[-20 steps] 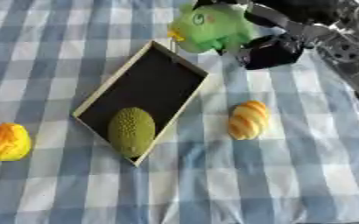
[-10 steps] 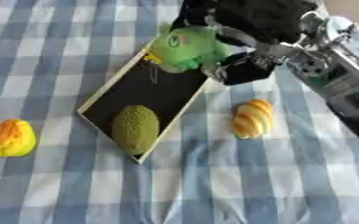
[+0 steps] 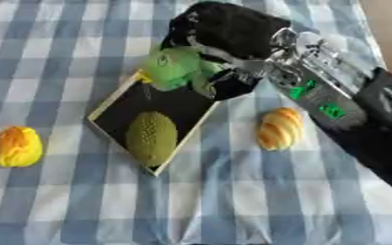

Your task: Pick up objects on the table and place them in the box.

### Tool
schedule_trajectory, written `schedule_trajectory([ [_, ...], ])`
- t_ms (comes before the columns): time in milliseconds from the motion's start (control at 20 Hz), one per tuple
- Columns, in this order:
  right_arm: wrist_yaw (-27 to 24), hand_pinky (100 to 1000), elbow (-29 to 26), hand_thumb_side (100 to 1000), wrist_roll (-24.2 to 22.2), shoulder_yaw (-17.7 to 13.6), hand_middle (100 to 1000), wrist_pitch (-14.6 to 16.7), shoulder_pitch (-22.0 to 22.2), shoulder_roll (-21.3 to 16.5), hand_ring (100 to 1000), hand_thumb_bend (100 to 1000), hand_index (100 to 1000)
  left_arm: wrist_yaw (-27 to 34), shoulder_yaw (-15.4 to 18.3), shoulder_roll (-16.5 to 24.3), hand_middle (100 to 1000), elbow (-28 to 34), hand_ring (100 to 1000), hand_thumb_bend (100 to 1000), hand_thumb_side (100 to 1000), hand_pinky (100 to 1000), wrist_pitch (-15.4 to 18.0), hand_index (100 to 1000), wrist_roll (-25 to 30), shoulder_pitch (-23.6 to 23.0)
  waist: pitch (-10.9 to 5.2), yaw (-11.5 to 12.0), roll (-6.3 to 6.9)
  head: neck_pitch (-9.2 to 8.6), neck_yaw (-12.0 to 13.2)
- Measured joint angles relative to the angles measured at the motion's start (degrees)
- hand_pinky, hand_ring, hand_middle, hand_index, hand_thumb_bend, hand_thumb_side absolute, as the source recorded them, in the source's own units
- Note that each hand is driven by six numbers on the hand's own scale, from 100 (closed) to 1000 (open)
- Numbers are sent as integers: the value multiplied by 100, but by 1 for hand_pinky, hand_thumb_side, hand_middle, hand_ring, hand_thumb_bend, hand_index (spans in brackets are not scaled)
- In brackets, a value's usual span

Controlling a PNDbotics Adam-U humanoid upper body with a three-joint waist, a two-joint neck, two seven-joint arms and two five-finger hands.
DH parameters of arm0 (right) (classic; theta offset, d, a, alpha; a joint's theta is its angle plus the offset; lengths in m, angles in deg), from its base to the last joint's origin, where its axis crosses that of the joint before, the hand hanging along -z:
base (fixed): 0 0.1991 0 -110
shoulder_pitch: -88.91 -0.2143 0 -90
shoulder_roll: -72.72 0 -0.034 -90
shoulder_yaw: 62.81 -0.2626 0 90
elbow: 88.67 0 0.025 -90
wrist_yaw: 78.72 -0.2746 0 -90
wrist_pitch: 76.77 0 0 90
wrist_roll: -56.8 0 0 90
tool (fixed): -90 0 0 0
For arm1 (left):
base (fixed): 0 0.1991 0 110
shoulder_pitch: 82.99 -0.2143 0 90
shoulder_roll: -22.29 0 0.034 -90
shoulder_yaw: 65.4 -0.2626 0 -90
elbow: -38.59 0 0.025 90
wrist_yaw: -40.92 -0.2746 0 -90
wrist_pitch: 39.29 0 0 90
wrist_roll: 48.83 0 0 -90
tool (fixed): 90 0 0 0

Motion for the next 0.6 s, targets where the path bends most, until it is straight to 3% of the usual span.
schedule_trajectory([
  [300,467,902,641,100,39,205,734,77,33,307,819,138,781,0,-1,-42,825,-2,899,357,797,791,-2,888,3,-11,0,7,0,-3,0],
  [350,535,903,727,100,50,221,739,82,46,338,824,193,786,0,-2,-43,824,-2,899,356,798,791,-3,888,5,-13,0,7,0,-4,0],
  [400,595,903,802,100,63,238,747,94,50,364,828,162,793,0,-2,-43,824,-3,899,355,798,791,-4,888,6,-15,0,7,0,-4,0],
  [600,750,907,977,107,94,303,840,181,57,399,892,273,862,0,-3,-44,824,-3,900,353,800,791,-11,888,14,-20,0,7,0,-5,-1],
])
